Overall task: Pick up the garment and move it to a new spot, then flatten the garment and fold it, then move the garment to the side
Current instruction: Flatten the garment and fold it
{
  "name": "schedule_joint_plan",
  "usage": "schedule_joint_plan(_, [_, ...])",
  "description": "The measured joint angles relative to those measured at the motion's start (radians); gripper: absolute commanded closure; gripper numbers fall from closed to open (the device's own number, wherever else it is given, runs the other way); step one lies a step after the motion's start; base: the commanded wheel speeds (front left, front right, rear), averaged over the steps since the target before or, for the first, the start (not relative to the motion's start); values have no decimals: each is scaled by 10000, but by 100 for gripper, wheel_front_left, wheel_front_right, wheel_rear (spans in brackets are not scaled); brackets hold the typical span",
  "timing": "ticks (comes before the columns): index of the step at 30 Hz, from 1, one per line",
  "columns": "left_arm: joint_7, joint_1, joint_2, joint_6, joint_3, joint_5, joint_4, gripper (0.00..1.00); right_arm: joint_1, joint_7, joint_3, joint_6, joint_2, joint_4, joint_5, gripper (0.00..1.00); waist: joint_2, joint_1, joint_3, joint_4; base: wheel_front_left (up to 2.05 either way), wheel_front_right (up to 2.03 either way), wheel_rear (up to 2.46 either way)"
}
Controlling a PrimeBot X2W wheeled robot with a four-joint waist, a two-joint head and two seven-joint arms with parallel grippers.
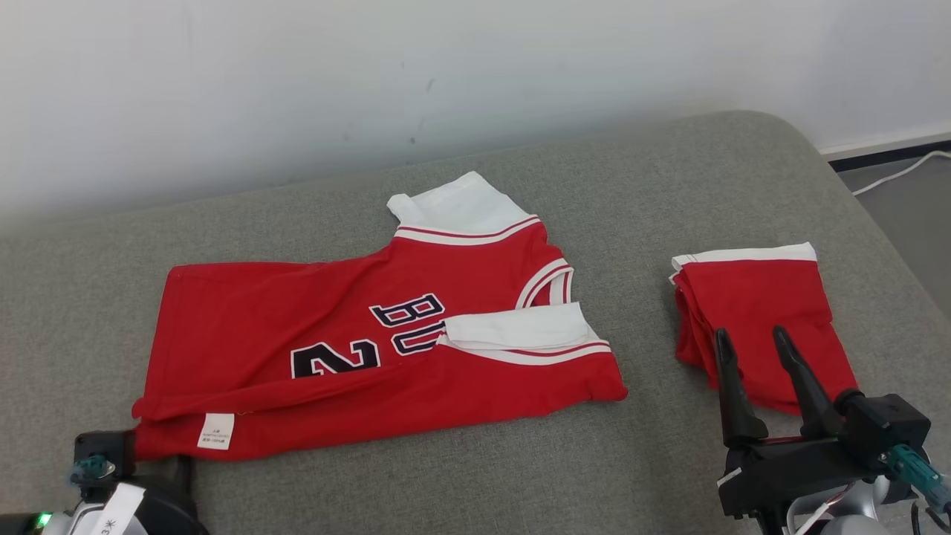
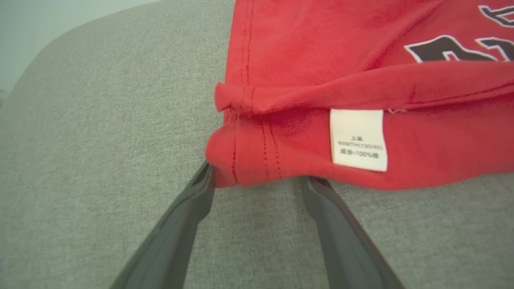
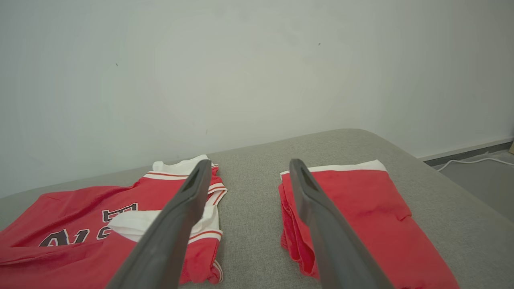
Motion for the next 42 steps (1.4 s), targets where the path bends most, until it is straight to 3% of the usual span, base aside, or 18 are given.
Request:
schedule_joint_plan(8, [-351,-65,474,-930,-533,244,-222,0,5,67,-140,-19,-23,-58,0,0,0,1,241,81,0,0,0])
schedule_joint_plan(12, [-522,-70,568,-1151,-742,330,-395,0,1,65,-150,-69,-25,-58,0,0,0,0,280,192,0,0,0])
schedule_joint_plan(13, [-522,-71,589,-1152,-792,380,-418,6,3,65,-157,-71,-25,-59,0,0,0,0,283,220,0,0,0])
schedule_joint_plan(14, [-523,-77,591,-1154,-817,453,-441,50,4,65,-159,-73,-25,-59,0,0,0,0,285,252,0,0,0])
schedule_joint_plan(15, [-525,-89,587,-1156,-840,525,-456,62,2,65,-151,-73,-25,-58,0,0,0,0,286,286,0,0,0])
schedule_joint_plan(16, [-564,-105,587,-1156,-842,548,-464,94,0,65,-136,-73,-23,-50,-2,0,0,0,287,319,0,0,0])
schedule_joint_plan(17, [-602,-116,589,-1156,-846,552,-472,100,-1,65,-128,-73,-23,-40,-2,0,0,0,286,346,0,0,0])
schedule_joint_plan(25, [-639,-126,577,-1147,-849,554,-495,100,-8,257,105,-54,-59,82,-31,0,0,0,270,466,0,0,0])
schedule_joint_plan(35, [-408,-181,376,-1137,-1283,823,-708,100,-445,2493,1218,660,-1076,1710,-690,0,0,-1,504,591,0,0,0])
schedule_joint_plan(42, [-282,-374,251,-1131,-1444,917,-825,100,-1182,3007,1473,926,-1099,2426,-715,0,0,-1,717,815,0,0,0])
